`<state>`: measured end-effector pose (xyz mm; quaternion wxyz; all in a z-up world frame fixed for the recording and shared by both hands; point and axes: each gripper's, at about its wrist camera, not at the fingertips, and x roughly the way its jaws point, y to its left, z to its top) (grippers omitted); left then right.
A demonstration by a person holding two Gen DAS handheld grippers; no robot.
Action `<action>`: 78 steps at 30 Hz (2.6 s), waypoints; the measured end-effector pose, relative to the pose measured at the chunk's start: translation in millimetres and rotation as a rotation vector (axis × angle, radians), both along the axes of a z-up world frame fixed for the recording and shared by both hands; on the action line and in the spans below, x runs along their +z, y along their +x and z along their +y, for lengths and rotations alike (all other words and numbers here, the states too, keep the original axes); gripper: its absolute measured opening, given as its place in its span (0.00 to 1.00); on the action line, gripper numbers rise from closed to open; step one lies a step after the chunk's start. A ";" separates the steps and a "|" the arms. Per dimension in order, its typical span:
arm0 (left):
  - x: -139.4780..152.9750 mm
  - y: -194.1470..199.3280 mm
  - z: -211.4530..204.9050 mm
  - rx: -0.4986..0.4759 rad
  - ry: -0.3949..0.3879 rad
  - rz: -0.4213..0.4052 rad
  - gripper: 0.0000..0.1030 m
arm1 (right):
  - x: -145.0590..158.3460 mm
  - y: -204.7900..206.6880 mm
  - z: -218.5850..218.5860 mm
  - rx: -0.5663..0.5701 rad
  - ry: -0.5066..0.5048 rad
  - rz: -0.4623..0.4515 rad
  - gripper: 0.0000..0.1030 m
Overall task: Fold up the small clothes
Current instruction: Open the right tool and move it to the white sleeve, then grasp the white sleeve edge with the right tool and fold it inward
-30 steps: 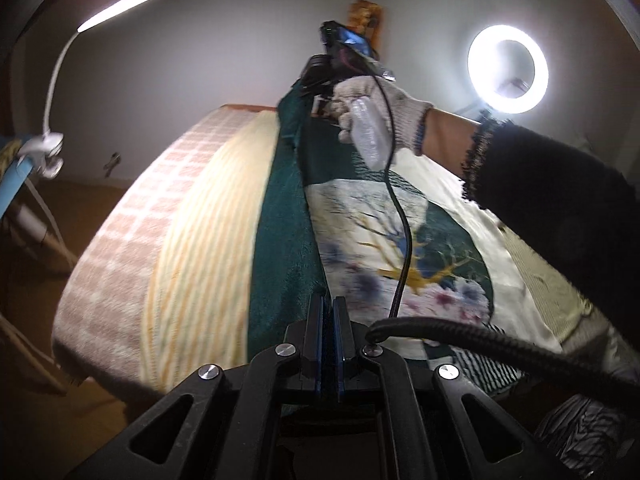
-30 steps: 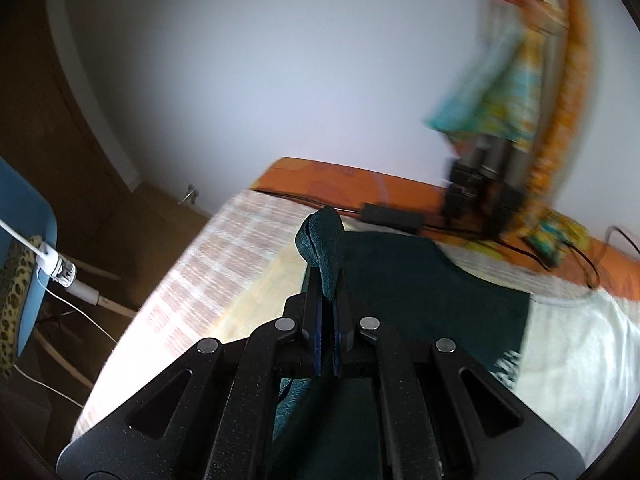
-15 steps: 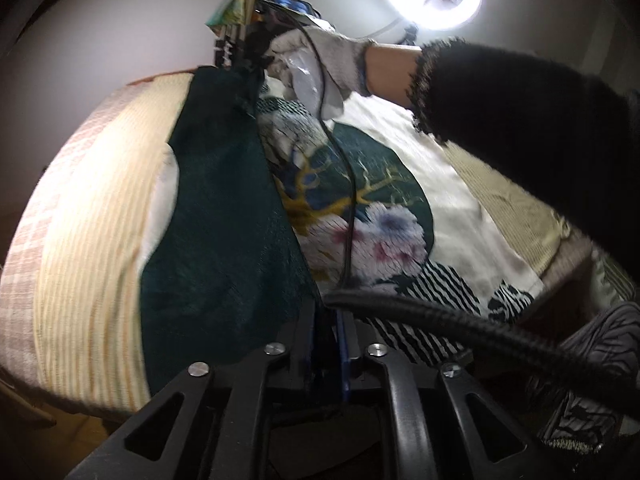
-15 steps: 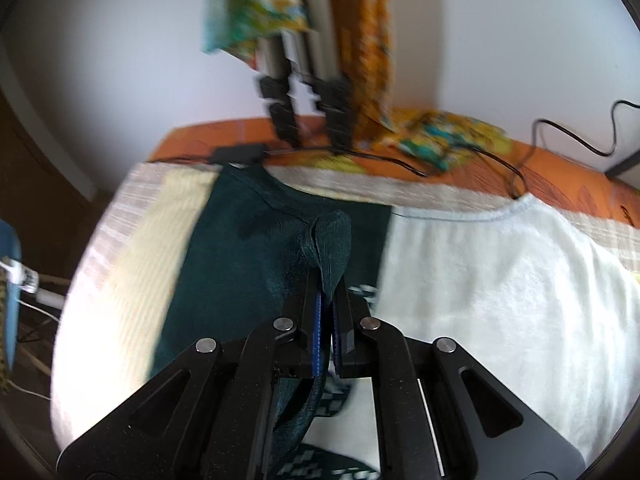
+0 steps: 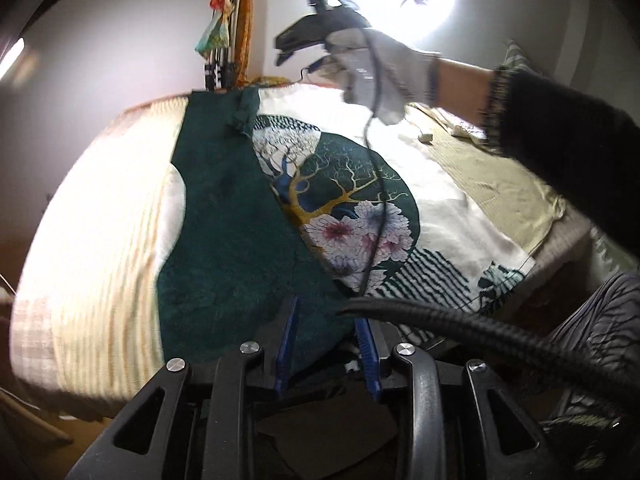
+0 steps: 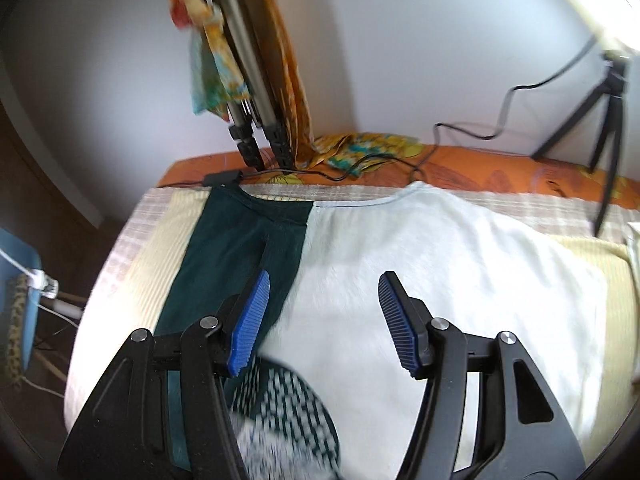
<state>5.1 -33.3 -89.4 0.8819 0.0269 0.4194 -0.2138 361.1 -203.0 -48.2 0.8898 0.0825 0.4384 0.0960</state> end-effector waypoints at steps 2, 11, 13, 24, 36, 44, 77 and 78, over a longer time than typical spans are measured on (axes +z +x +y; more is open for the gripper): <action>1.1 -5.7 1.0 0.000 0.028 -0.030 0.28 | 15.7 -19.0 -11.7 0.003 0.000 -0.027 0.58; 3.4 -28.1 -2.8 0.017 0.100 -0.160 0.30 | 76.7 -110.9 -90.6 -0.052 0.073 -0.122 0.58; 2.3 -32.0 -6.8 0.011 0.081 -0.161 0.32 | 83.9 -129.1 -108.1 -0.073 0.081 -0.138 0.58; 10.0 -54.2 -77.1 -0.092 -0.013 -0.176 0.54 | 68.7 -177.6 -187.5 -0.154 0.146 -0.128 0.59; -1.2 -56.0 -191.2 -0.253 -0.025 -0.145 0.55 | -4.7 -158.6 -244.9 -0.243 0.299 0.060 0.61; -15.6 -51.4 -222.3 -0.290 0.030 -0.138 0.54 | -60.6 -145.6 -260.4 -0.313 0.402 0.197 0.61; -16.6 -18.3 -190.8 -0.161 -0.223 0.020 0.00 | -38.7 -107.5 -192.2 -0.159 0.151 0.131 0.05; -16.0 -19.1 -188.7 -0.157 -0.226 0.017 0.00 | -34.4 -106.7 -190.1 -0.159 0.152 0.121 0.05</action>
